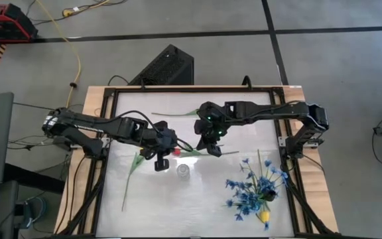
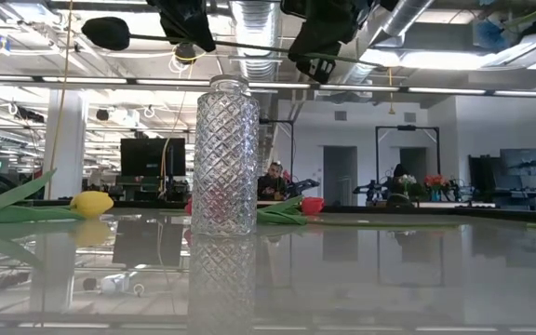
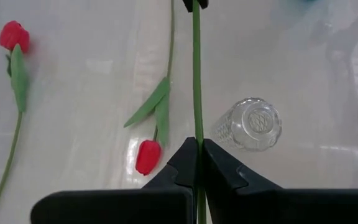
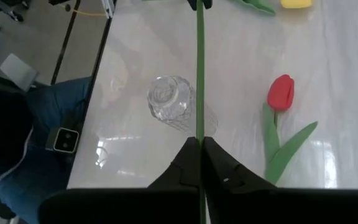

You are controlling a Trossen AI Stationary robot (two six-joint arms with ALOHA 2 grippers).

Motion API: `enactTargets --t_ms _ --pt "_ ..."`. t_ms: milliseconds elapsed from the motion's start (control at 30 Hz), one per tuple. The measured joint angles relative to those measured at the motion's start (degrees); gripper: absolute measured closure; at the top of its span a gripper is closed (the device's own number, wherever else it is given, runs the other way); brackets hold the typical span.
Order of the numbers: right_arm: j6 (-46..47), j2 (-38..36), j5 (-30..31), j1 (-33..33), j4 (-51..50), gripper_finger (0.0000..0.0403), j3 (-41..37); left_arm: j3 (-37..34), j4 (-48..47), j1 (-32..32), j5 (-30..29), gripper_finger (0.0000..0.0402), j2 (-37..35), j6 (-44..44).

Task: Sort flowers into vase by color
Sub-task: Put the black flower into the blue vase

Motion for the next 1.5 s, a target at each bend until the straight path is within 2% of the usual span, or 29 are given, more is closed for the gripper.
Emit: enactTargets --t_ms 133,333,500,567,733,800,867,933,1000,1100,1167,1333,1500 --pt "-1.10 0.00 0.41 -0.02 -0.71 0.0379 0.00 0.00 0.79 -0.64 -2.78 0.0386 0.00 2.18" --pt "-6.14 -0.08 2.29 -0.52 -4.38 0.0379 -0.02 0.00 0.66 -2.23 -8.92 0.0322 -0.89 6.76" --pt "-7.12 -1.54 5.95 -0.50 -4.86 0.0379 -0.48 0.00 1.31 -3.77 -17.50 0.0285 -6.50 9.04" --pt "-7.96 -2.06 5.98 -0.20 -3.31 0.0379 -0.44 -1.11 4.64 -4.16 -19.36 0.0278 -9.63 9.80" --pt "-9.70 -5.31 5.71 0.15 2.95 0.0379 -5.09 -9.92 16.38 -4.55 -19.46 0.0276 -20.05 13.00" --pt "-9.61 -8.03 4.72 0.13 8.78 0.0379 -9.49 -16.32 23.74 -4.24 -19.57 0.0276 -25.33 13.23" --pt "-8.72 -10.74 1.04 0.09 17.85 0.0377 -14.26 -24.36 32.90 -3.38 -19.87 0.0276 -30.70 13.85" --pt "-7.13 -13.29 -2.10 0.57 27.91 0.0377 -18.84 -32.73 44.42 -1.96 -18.69 0.0276 -35.39 13.69" --pt "-4.68 -14.85 -2.23 1.38 38.54 0.0377 -22.44 -40.88 57.18 -0.25 -13.66 0.0276 -38.50 12.77" --pt "-0.45 -15.21 2.31 2.58 52.51 0.0377 -26.19 -50.87 77.90 2.32 -3.50 0.0276 -39.31 10.87" --pt "1.29 -14.72 4.44 3.20 58.53 0.0377 -26.99 -54.85 87.02 3.28 -1.01 0.0276 -37.83 9.49" --pt "3.50 -12.23 7.48 4.29 68.37 0.0376 -26.95 -56.59 92.57 3.99 -1.08 0.0276 -33.68 8.37" --pt "4.16 -9.01 13.57 4.42 69.69 0.0376 -26.95 -53.49 97.45 3.02 3.24 0.0276 -25.92 8.52"
